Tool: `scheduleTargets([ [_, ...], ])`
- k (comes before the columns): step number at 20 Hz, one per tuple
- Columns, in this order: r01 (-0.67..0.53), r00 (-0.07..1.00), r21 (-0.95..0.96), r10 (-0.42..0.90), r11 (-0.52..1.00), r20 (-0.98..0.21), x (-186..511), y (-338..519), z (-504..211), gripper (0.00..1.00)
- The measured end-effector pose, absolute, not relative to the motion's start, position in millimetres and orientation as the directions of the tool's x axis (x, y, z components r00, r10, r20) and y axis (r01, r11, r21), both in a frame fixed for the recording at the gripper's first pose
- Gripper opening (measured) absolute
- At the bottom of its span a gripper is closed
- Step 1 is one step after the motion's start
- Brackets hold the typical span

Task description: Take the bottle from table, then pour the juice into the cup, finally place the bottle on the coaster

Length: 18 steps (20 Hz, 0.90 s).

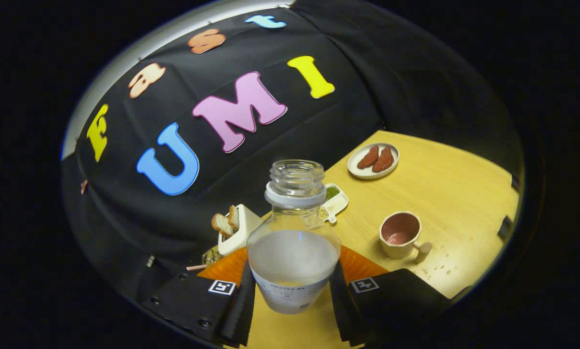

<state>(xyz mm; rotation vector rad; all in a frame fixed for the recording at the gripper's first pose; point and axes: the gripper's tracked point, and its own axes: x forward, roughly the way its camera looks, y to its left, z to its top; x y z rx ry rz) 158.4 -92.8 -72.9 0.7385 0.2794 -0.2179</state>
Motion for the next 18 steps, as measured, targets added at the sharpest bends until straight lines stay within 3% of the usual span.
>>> scheduleTargets([
  [4, 0.264, 0.963, 0.48, -0.201, 0.837, -0.178, 184.2, -92.5, -45.2, 0.71],
  [9, 0.324, 0.945, 0.239, -0.305, 0.915, -0.116, 224.4, -91.8, -72.9, 0.71],
  [14, 0.299, 0.95, 0.044, -0.294, 0.953, -0.102, 279.8, -73.5, -112.6, 0.71],
  [18, 0.319, 0.938, -0.005, -0.316, 0.948, -0.145, 318.6, -76.4, -152.8, 0.71],
])
